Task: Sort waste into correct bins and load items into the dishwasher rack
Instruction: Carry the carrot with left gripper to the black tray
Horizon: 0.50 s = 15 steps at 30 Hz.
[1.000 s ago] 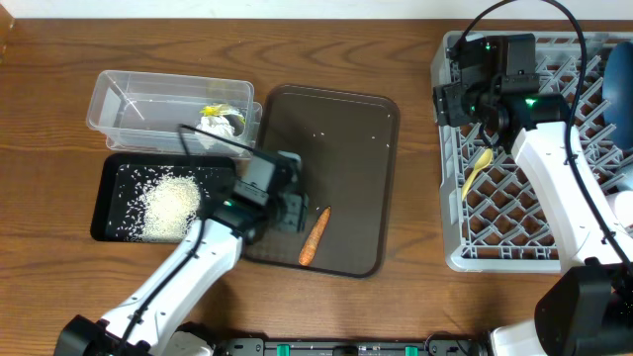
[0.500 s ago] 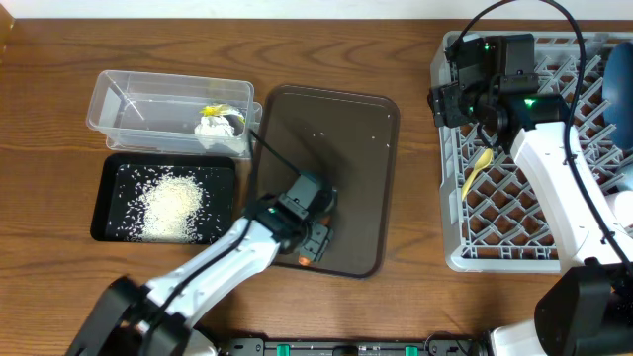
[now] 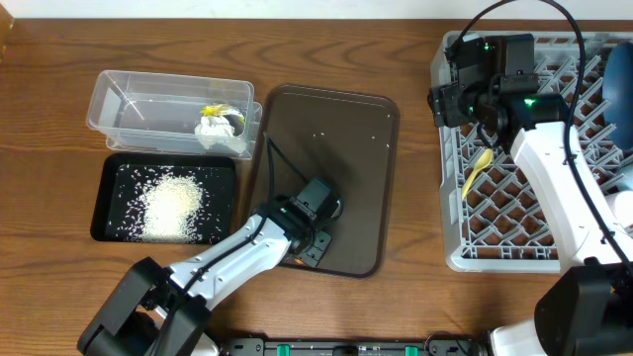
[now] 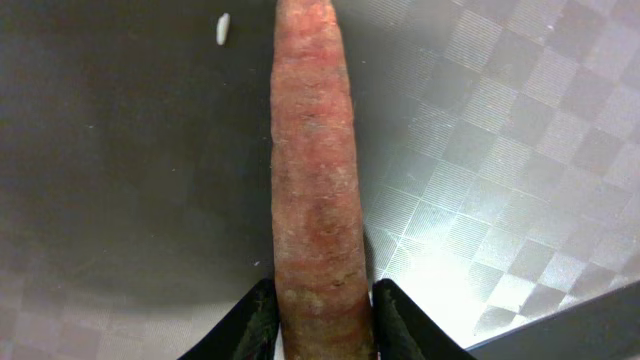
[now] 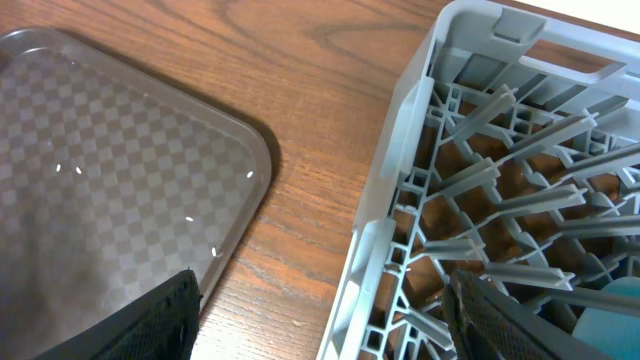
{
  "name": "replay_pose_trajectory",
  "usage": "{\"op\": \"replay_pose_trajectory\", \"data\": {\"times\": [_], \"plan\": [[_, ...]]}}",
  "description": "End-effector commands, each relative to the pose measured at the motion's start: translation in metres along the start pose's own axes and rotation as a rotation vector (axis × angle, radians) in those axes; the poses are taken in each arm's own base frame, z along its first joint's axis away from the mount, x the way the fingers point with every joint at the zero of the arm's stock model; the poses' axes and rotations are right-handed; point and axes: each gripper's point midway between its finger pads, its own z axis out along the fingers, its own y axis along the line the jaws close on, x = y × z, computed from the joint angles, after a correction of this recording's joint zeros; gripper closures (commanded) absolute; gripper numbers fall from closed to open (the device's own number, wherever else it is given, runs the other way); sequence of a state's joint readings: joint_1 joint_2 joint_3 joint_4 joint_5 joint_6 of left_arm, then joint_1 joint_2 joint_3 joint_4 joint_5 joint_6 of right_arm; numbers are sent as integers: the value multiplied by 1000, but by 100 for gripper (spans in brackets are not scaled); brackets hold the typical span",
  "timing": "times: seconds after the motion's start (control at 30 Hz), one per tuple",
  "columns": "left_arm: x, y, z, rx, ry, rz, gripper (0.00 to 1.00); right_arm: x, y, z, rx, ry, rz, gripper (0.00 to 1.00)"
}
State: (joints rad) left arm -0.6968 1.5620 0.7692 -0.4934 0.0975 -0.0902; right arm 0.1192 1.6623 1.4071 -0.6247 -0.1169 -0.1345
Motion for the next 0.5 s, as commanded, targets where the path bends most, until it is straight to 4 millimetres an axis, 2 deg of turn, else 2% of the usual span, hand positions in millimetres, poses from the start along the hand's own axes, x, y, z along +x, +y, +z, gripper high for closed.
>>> {"op": "replay_pose_trajectory", "data": {"times": [0.0,0.37,0.43,0.47], "plan": [[12,4,7,-17,32,7,69,0,7,3,-19,4,6,23],[13,4,8,-17,33,4,67,0,7,3,-19,5,6,23],[12,4,8,-16,27,5,60,0,7,3,-19,5,6,23],[11,4,8,-16,25,5,61,0,7,3,-19,5,6,23]]}}
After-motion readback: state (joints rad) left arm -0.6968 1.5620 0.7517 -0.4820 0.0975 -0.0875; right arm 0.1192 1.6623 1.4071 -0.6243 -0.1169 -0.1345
